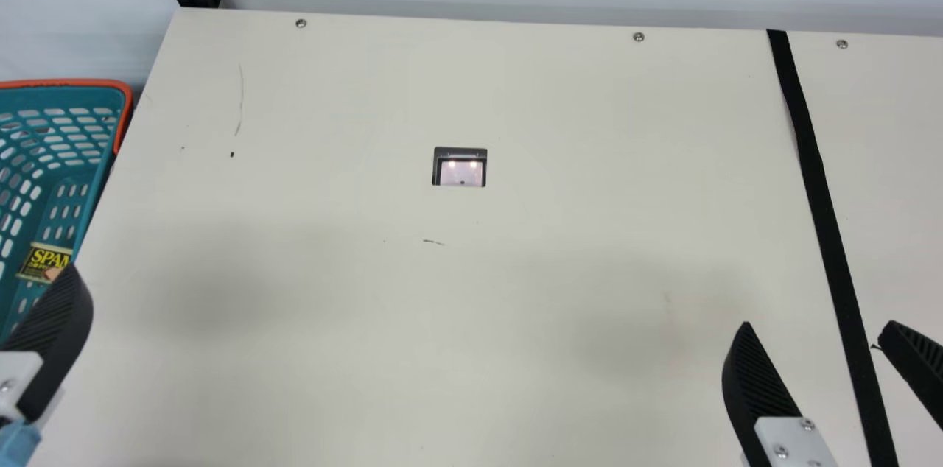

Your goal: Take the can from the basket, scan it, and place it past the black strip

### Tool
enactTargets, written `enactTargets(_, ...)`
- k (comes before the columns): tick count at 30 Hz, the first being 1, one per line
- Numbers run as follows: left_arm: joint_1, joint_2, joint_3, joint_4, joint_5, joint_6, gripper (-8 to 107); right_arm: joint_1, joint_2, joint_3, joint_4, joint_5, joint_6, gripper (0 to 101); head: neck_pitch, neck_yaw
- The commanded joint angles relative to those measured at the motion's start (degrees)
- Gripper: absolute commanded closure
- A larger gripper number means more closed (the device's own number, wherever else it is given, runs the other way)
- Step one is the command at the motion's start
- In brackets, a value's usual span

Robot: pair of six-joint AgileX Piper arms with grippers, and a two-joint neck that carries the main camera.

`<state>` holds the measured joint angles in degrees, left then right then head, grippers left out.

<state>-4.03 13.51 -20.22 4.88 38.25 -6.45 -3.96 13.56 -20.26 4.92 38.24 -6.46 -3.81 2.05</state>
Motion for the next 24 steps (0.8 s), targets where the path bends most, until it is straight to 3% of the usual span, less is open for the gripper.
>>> enactTargets(1,0.00,0.00,0.00,0.00,0.00,0.00,9,0.00,0.00,0.00,0.00,0.00,0.00,0,-0.03,0.71)
enactTargets(24,0.00,0.00,0.00,0.00,0.00,0.00,9,0.00,0.00,0.00,0.00,0.00,0.00,0,-1.04,13.32)
